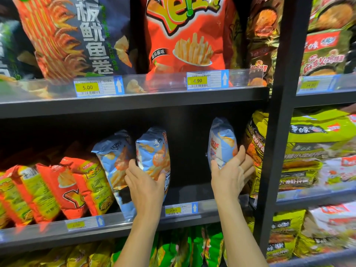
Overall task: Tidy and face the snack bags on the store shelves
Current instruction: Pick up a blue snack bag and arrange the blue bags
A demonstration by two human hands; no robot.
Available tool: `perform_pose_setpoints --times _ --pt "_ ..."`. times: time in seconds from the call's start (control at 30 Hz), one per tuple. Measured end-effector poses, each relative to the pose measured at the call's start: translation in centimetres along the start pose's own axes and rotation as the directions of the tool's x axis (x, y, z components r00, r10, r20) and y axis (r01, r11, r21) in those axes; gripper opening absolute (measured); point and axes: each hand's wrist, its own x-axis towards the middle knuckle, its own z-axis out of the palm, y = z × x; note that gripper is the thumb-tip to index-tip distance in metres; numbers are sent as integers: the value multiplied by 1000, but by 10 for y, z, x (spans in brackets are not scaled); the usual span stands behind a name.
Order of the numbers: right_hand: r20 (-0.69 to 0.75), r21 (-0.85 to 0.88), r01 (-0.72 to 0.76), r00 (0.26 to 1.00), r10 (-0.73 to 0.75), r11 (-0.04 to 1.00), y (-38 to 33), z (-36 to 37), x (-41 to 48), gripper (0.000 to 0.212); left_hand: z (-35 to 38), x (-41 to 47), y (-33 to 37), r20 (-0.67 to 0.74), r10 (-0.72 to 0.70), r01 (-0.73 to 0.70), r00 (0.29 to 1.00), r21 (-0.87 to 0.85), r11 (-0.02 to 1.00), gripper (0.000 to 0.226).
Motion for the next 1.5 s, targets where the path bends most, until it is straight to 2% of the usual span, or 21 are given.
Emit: perform_pose_setpoints --times 0.13,0.3,0.5,0.7,0.83,0.93,1.07,1.13,1.2,1.27,1.33,1.4,1.5 --pt "14 12 39 999 -39 999 1 3 0 90 -2 1 2 -2 27 -26 1000 125 992 107" --pt "73 47 58 995 -61 997 1 3 0 81 -6 4 1 -1 35 -35 999 177 984 107" --pt "96 199 83 990 -104 976 -3 -1 -3 74 -3 2 -3 -34 77 -68 996 225 972 108" --pt "130 380 187 959 -252 906 -12 -14 -13 69 -9 0 -6 -60 81 -68 995 198 978 104" --pt "188 454 280 898 -399 846 -18 -31 -20 69 -16 -3 -9 -76 97 -86 992 134 987 101" --pt "260 505 300 841 -475 809 -19 -44 -23 77 -27 -7 -10 -75 97 -95 993 26 995 96" --pt "316 657 197 804 -503 728 -21 -67 -30 76 -47 -13 -5 -51 153 -161 987 -235 959 83" --pt "367 716 98 789 -492 691 -24 -78 -35 77 -57 -17 -4 -8 209 -197 978 -365 910 79" --pt "440 752 -51 782 -442 658 -26 -86 -42 77 -66 -22 -4 85 237 -172 968 -462 870 80" --pt "515 764 -202 764 -389 613 -28 -94 -52 70 -76 -27 -2 218 242 -95 945 -527 845 76" --pt "569 764 -305 734 -371 568 -28 -100 -64 61 -85 -33 0 366 243 14 899 -576 817 61" --pt "602 759 -364 708 -369 539 -29 -106 -79 55 -92 -39 -1 495 237 150 836 -621 769 53" --pt "645 726 -393 674 -360 565 -31 -113 -97 52 -100 -47 -8 628 196 371 753 -652 662 57"
